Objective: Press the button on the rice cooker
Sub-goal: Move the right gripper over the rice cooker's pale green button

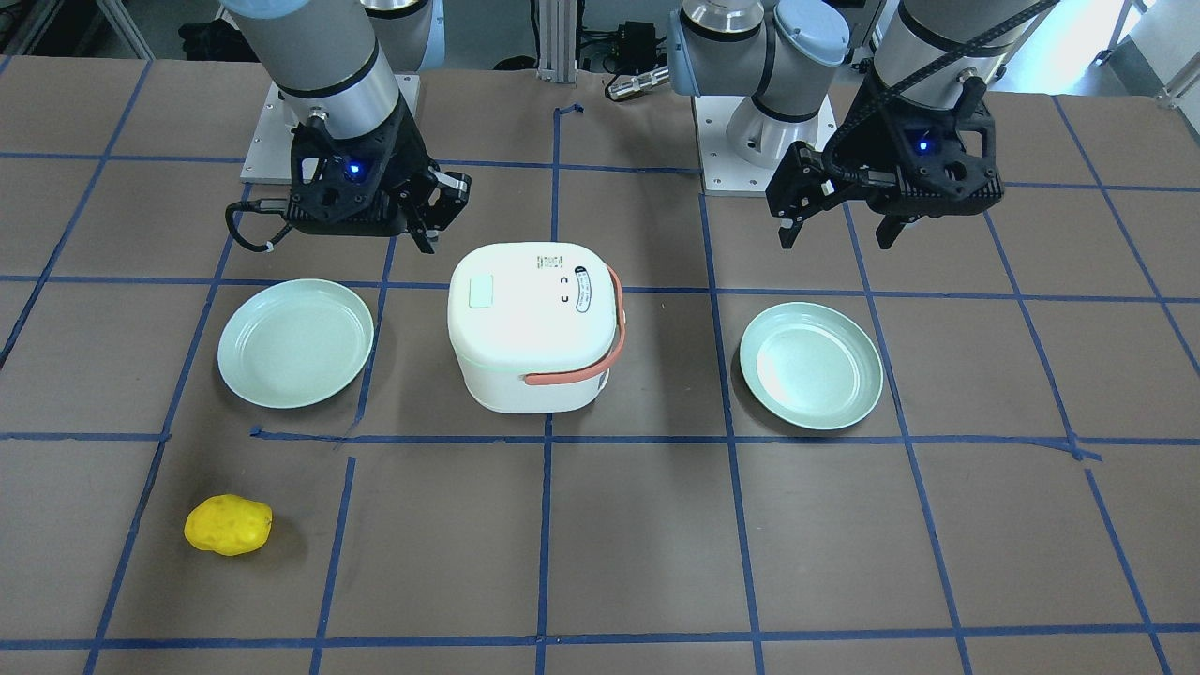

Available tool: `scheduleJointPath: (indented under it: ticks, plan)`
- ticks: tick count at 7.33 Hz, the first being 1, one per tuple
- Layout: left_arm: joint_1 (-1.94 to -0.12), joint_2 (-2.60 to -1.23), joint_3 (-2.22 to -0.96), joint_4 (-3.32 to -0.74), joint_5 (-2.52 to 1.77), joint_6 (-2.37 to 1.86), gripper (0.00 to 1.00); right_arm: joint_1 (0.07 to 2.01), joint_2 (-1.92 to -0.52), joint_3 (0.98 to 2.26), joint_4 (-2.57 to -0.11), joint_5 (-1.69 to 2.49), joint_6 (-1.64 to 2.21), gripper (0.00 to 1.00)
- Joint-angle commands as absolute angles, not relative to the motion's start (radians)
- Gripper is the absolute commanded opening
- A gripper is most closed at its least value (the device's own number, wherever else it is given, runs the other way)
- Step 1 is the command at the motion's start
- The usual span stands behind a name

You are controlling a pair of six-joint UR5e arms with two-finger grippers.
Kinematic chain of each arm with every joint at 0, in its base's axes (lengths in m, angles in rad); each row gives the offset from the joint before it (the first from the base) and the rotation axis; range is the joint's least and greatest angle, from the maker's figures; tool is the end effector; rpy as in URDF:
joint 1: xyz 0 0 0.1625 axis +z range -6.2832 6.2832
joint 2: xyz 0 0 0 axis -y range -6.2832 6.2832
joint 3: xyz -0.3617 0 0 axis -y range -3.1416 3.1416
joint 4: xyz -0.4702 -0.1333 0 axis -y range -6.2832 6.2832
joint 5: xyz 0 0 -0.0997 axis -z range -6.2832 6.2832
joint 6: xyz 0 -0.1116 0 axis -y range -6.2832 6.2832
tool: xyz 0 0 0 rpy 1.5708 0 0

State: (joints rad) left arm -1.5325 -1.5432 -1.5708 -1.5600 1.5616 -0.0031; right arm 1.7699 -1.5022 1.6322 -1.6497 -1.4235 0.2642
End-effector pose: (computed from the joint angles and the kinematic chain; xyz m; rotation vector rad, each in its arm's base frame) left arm -0.1126 -0.5687 0.4293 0.0646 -3.1318 0.0604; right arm 0.2624 -0.5438 0.3471 0.1035 3.0056 0.1257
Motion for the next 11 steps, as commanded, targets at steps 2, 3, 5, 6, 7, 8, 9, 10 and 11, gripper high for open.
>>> scheduleJointPath:
  ticks: [2,3,5,6,7,8,9,10,11]
  plan:
    - [-1.532,-1.543,-1.571,-1.56,1.562,-0.003,1.0,1.798,-1.456,1.667,-1.689,-1.422,0.267,0.0]
    - [-1.532,-1.543,-1.571,-1.56,1.562,-0.003,1.0,1.804,-1.453,1.699,-1.738,-1.422,0.268,0.0]
    - [-1.532,-1.543,-1.571,-1.56,1.562,-0.003,1.0,1.805,-1.451,1.729,-1.79,-1.389,0.27,0.0]
    - [-1.532,-1.543,-1.571,-1.56,1.562,-0.005,1.0,1.805,-1.45,1.73,-1.793,-1.388,0.27,0.0]
    - [-1.532,-1.543,-1.571,-1.56,1.562,-0.003,1.0,1.805,-1.448,1.735,-1.793,-1.388,0.271,0.0]
    - [-1.532,-1.543,-1.571,-1.56,1.562,-0.003,1.0,1.804,-1.448,1.735,-1.798,-1.388,0.273,0.0]
    - [-1.532,-1.543,-1.571,-1.56,1.562,-0.005,1.0,1.805,-1.448,1.736,-1.798,-1.388,0.276,0.0]
    - [-1.532,-1.543,-1.571,-1.56,1.562,-0.003,1.0,1.805,-1.448,1.736,-1.798,-1.388,0.276,0.0]
    - [-1.532,-1.543,-1.571,-1.56,1.562,-0.003,1.0,1.805,-1.436,1.738,-1.798,-1.388,0.276,0.0]
